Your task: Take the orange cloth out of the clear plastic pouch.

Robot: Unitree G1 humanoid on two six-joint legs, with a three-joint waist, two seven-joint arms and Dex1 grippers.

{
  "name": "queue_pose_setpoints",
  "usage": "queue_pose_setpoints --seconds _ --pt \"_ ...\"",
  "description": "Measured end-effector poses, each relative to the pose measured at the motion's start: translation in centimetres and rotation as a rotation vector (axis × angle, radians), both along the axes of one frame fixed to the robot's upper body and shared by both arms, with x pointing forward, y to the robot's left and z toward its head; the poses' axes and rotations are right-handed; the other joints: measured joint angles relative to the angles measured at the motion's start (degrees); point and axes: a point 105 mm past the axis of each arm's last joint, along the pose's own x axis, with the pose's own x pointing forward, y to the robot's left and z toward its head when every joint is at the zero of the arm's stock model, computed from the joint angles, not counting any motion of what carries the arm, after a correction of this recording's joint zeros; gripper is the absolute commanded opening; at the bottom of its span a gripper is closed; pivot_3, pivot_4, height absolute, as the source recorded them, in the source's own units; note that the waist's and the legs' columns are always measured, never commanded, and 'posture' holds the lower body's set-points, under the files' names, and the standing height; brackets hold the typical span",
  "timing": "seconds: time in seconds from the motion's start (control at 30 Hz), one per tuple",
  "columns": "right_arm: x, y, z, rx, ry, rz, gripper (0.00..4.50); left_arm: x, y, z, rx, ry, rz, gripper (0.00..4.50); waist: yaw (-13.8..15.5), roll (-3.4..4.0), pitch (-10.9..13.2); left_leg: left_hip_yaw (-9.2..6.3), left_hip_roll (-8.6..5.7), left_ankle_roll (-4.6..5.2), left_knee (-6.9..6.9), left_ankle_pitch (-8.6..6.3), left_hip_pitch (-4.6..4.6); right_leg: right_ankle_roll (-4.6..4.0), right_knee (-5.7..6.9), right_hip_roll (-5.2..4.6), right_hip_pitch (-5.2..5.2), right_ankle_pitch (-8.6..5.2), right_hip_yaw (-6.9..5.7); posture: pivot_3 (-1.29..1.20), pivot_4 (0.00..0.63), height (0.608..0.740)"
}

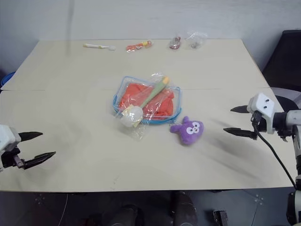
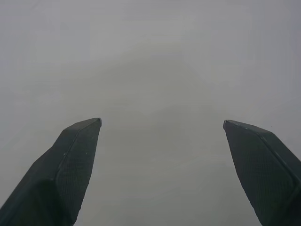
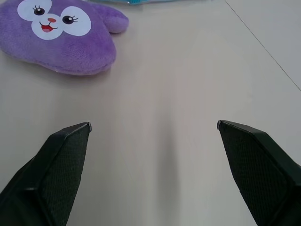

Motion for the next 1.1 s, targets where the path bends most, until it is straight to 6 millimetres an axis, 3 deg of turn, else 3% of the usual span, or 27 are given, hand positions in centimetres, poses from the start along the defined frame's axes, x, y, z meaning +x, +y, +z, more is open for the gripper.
queue_pose_setpoints --seconds 0.37,0.6,0.87,1.0,1.1 --pt "-0.1 -0.1 -0.1 0.024 0.024 -0.012 4.50 0.3 -0.4 0.2 -0.036 0.003 -0.009 4.36 0.01 0.00 0.00 0.15 -0.01 0.00 0.02 0.00 -0.02 0.00 0.10 0.01 -0.24 0.00 0.12 0.00 0.150 0.740" --pt "-1.1 0.9 -0.8 0.095 0.045 -0.010 4.50 2.0 -2.7 2.5 -0.115 -0.063 -0.044 4.36 0.27 -0.03 -0.01 0.15 -0.05 0.00 0.06 0.00 -0.08 0.00 0.18 -0.04 -0.24 0.01 0.16 0.00 0.150 0.740" --pt "-4.8 9.9 2.9 0.265 -0.013 0.212 4.50 8.2 -12.5 9.0 -0.298 -0.116 -0.136 4.36 1.25 -0.14 -0.07 0.02 -0.16 -0.04 0.16 0.03 -0.06 -0.03 0.32 -0.03 -0.18 0.05 0.20 0.00 0.150 0.740" --pt "-6.8 12.8 3.2 0.261 -0.026 0.292 4.50 10.5 -17.3 10.0 -0.364 -0.031 -0.178 4.36 1.81 -0.37 -0.14 0.00 -0.22 -0.04 0.24 0.03 -0.02 0.01 0.27 0.02 -0.20 0.08 0.21 0.00 0.150 0.740" --pt "-7.7 14.1 3.2 0.253 -0.050 0.324 4.50 11.9 -20.4 9.6 -0.343 0.035 -0.200 4.36 1.85 -0.43 -0.15 0.02 -0.27 -0.03 0.21 0.03 -0.08 0.01 0.25 0.03 -0.14 0.08 0.24 0.00 0.150 0.740"
